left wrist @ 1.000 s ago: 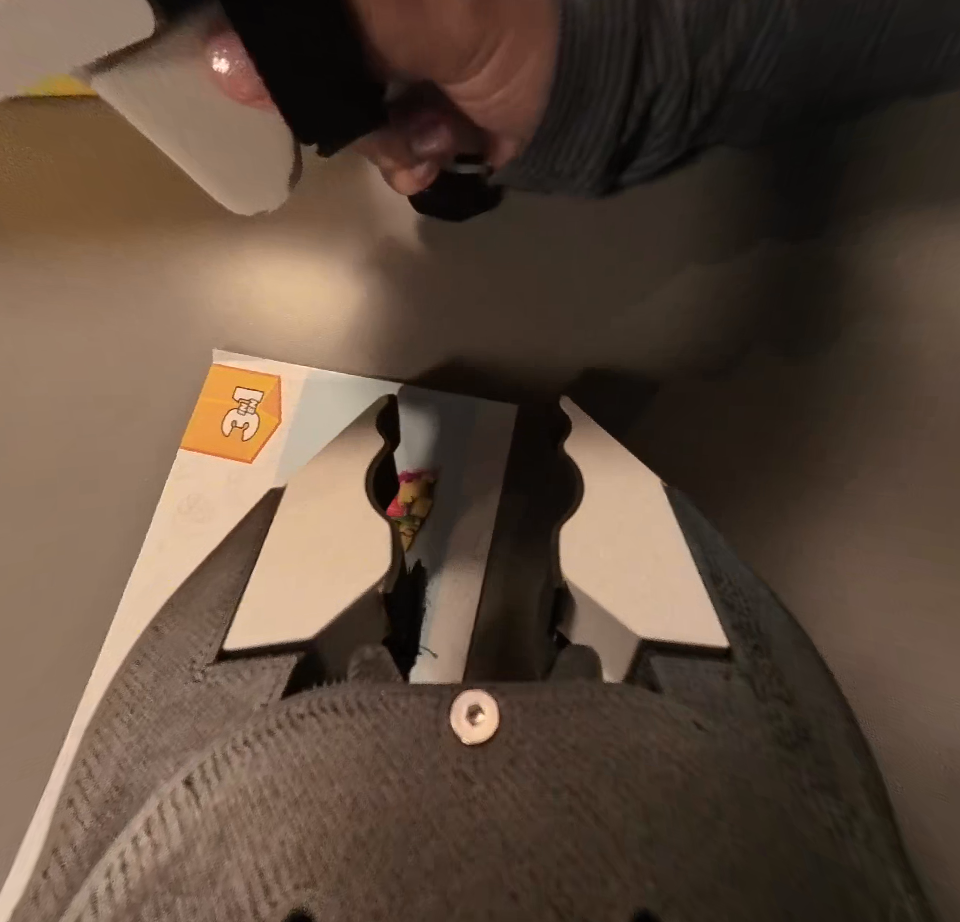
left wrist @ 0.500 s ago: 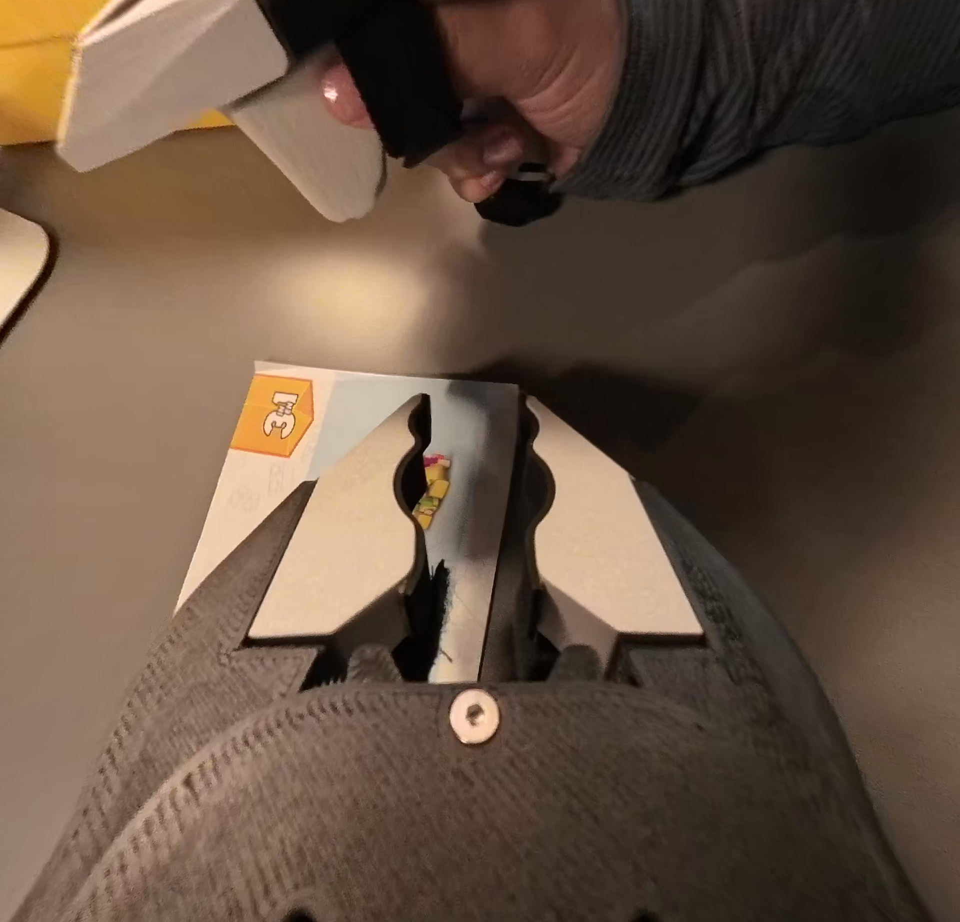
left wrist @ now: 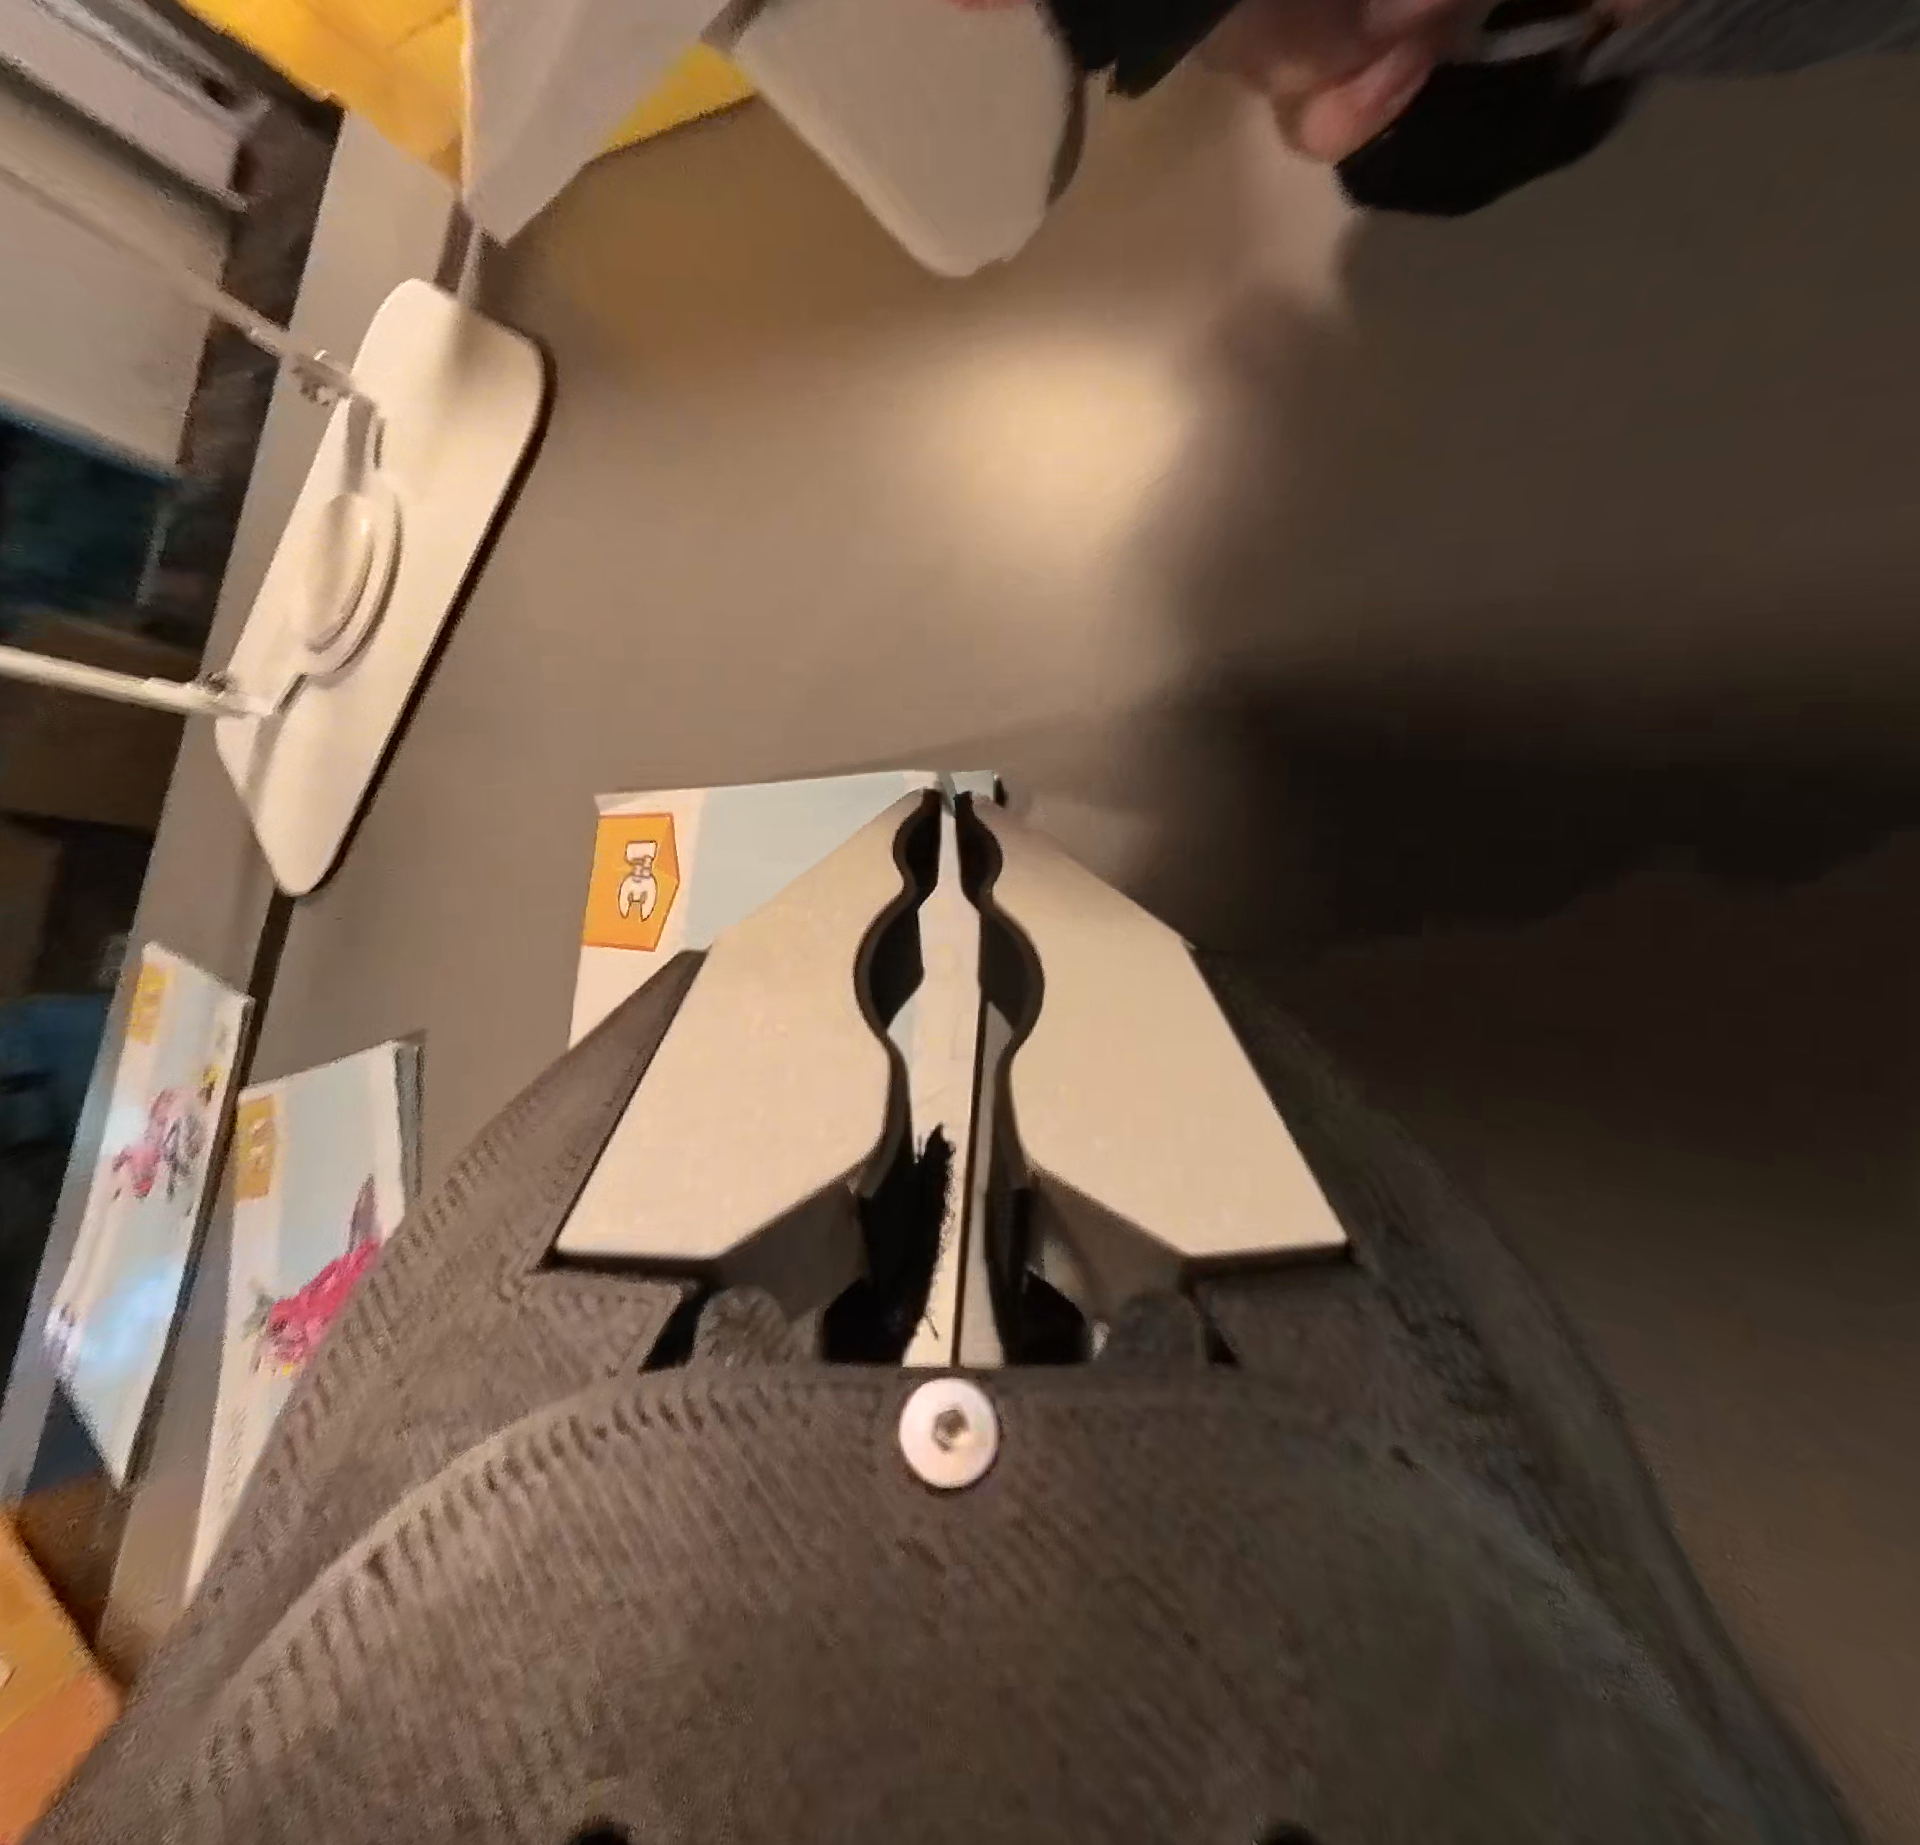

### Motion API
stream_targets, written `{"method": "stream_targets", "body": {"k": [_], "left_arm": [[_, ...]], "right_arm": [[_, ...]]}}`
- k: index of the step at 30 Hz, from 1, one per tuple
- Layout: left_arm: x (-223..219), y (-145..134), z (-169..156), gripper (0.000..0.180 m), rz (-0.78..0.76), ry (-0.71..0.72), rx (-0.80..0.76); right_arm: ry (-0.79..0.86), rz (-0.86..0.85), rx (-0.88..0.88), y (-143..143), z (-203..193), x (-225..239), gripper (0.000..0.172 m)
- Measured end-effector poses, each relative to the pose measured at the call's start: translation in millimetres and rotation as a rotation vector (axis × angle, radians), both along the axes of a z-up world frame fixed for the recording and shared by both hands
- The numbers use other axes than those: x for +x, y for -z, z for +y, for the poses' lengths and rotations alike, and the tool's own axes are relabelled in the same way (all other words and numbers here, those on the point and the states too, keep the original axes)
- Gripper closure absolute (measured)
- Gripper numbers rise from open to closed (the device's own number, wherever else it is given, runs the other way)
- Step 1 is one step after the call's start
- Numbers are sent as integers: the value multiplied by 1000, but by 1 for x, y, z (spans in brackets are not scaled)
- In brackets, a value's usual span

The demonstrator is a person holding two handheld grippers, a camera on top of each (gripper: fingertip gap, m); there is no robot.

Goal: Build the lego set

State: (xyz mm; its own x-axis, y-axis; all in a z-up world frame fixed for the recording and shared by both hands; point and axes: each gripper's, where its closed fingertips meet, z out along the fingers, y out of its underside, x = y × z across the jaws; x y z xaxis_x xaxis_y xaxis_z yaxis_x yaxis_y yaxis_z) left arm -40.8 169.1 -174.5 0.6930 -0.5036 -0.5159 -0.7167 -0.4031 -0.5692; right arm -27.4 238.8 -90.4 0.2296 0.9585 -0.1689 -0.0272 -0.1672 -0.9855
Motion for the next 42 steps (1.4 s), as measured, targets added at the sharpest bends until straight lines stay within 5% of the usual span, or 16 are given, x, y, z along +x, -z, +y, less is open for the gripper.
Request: {"method": "stream_targets", "body": {"k": [14, 21, 29, 37, 42], "left_arm": [[-62, -12, 8, 180, -20, -314, 56], [-73, -42, 4, 180, -193, -349, 134], [-21, -82, -1, 180, -622, -125, 166], [31, -108, -18, 180, -916, 143, 126], [20, -103, -15, 141, -948, 113, 125]], "right_arm": [[-24, -26, 34, 2, -5, -4, 171], [-234, -430, 93, 55, -44, -19, 164], [-351, -513, 121, 68, -72, -37, 167], [-328, -355, 106, 45, -72, -39, 167], [-301, -287, 85, 35, -67, -36, 167]]}}
